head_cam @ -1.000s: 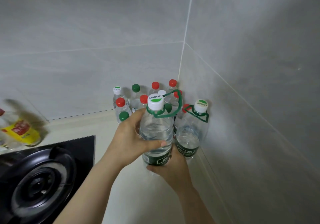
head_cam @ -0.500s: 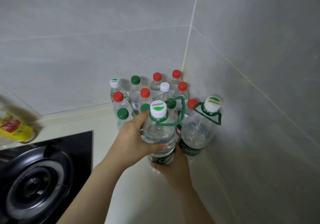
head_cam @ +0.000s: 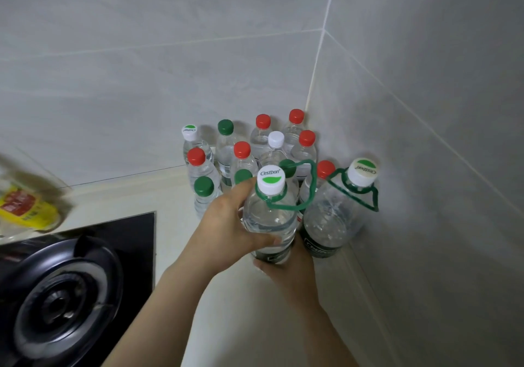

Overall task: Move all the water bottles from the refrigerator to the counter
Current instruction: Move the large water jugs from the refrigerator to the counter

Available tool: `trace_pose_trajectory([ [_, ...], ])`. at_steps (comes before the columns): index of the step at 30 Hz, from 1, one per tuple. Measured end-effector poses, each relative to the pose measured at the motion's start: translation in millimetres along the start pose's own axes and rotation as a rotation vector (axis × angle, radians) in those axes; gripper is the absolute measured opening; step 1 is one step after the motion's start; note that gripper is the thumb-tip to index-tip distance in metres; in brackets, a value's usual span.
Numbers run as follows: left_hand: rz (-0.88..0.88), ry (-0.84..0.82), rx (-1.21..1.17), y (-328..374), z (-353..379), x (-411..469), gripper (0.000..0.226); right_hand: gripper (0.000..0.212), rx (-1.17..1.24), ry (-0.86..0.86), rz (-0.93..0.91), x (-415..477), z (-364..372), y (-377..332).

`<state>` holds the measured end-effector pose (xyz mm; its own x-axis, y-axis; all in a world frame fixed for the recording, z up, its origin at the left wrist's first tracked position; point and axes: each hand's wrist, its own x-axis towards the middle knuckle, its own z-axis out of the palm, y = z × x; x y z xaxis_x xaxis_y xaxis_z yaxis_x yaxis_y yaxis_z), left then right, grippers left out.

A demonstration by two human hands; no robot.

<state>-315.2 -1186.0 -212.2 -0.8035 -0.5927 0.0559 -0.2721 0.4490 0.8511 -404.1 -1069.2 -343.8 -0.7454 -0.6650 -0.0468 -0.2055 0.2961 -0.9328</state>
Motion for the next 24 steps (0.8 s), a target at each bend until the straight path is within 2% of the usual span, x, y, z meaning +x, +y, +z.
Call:
trace_pose_trajectory([
  [12, -0.010, 0.009, -0.056, -1.7, 4.0, 7.5, 0.083, 0.084, 0.022, -0.031, 0.003, 5.8, 3.5, 2.6],
  [18, -0.026, 0.015, -0.101, -2.4, 5.7, 6.7, 0.081, 0.078, -0.070, -0.046, 0.102, 8.5, 2.0, -1.1],
  [24, -0.047, 0.018, -0.114, -5.2, 6.6, 6.4, 0.079, 0.065, -0.193, 0.016, 0.163, 3.1, 2.5, -9.6],
])
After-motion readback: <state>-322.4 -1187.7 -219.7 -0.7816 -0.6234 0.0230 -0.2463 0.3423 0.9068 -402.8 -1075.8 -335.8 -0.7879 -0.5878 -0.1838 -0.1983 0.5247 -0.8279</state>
